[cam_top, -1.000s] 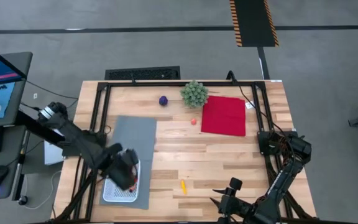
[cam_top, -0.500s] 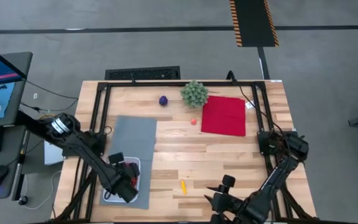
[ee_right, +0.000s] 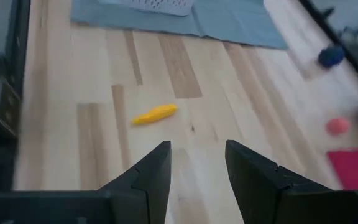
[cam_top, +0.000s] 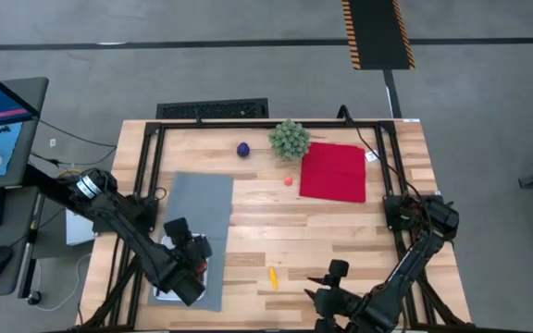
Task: Pick and placing Produce into tupperware
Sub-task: Put the yellow corn into the white basket
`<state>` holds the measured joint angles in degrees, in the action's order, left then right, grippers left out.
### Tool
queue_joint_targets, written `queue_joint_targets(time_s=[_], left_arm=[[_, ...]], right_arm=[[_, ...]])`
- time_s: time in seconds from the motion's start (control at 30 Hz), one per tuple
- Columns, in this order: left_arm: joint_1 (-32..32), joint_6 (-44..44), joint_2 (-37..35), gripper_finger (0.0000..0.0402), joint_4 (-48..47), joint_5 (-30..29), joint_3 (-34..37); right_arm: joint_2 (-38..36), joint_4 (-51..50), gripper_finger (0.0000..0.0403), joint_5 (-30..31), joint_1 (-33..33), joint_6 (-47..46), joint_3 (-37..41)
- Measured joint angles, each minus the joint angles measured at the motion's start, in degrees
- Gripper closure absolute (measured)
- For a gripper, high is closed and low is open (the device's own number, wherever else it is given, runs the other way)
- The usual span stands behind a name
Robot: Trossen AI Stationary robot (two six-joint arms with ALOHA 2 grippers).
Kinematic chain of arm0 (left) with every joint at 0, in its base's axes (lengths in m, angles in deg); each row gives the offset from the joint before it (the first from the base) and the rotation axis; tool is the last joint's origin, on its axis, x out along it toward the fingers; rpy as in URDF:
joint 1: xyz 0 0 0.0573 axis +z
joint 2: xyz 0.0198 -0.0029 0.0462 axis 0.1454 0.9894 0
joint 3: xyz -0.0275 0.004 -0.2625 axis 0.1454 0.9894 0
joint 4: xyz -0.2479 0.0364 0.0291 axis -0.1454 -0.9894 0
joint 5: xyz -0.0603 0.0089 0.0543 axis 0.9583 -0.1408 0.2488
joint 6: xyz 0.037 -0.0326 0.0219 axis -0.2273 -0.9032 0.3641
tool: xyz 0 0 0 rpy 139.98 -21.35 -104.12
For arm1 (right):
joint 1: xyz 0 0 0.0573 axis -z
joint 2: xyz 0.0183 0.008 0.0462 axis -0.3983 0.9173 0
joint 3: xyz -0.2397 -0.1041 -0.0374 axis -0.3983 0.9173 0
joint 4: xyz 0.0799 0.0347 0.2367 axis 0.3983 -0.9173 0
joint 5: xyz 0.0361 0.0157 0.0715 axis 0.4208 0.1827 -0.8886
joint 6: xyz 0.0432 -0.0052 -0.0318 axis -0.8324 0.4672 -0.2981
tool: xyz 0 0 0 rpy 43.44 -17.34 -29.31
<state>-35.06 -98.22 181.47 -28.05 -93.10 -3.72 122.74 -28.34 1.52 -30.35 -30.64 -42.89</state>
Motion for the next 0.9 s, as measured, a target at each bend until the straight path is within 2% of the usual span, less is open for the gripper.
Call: queue_joint_targets(time_s=[0.1, 0.17, 0.23, 0.43, 0.57, 0.7, 0.9], left_arm=[[0.5, 4.4, 0.0, 0.0216, 2.8, -8.2, -3.4], [0.6, 8.4, -0.4, 0.0216, 7.2, -12.4, -4.3], [1.1, 15.0, -1.3, 0.0217, 14.2, -14.0, -4.2], [7.2, 32.5, -5.5, 0.0240, 37.0, -4.6, 1.0], [14.1, 39.1, -8.5, 0.0266, 45.9, 5.1, 6.9], [21.1, 43.1, -10.7, 0.0290, 63.4, 15.3, 14.7], [23.5, 53.0, -12.5, 0.0308, 81.7, 15.1, 24.1]], right_arm=[[0.0, 0.2, 0.0228, -0.2, 0.6, 6.3, 0.0], [0.0, 0.6, 0.0228, -0.2, 1.4, 5.5, 0.0], [-0.2, 0.3, 0.0228, -0.9, 2.4, 3.9, 0.0], [-1.7, 2.7, 0.0228, -3.1, 4.5, 4.7, 0.0], [-2.7, 3.2, 0.0228, -4.5, 4.8, 7.0, 0.0], [-3.9, 2.8, 0.0228, -4.7, 6.7, 10.1, 0.0], [-6.1, -1.6, 0.0228, -9.4, 14.0, 14.8, 0.0]])
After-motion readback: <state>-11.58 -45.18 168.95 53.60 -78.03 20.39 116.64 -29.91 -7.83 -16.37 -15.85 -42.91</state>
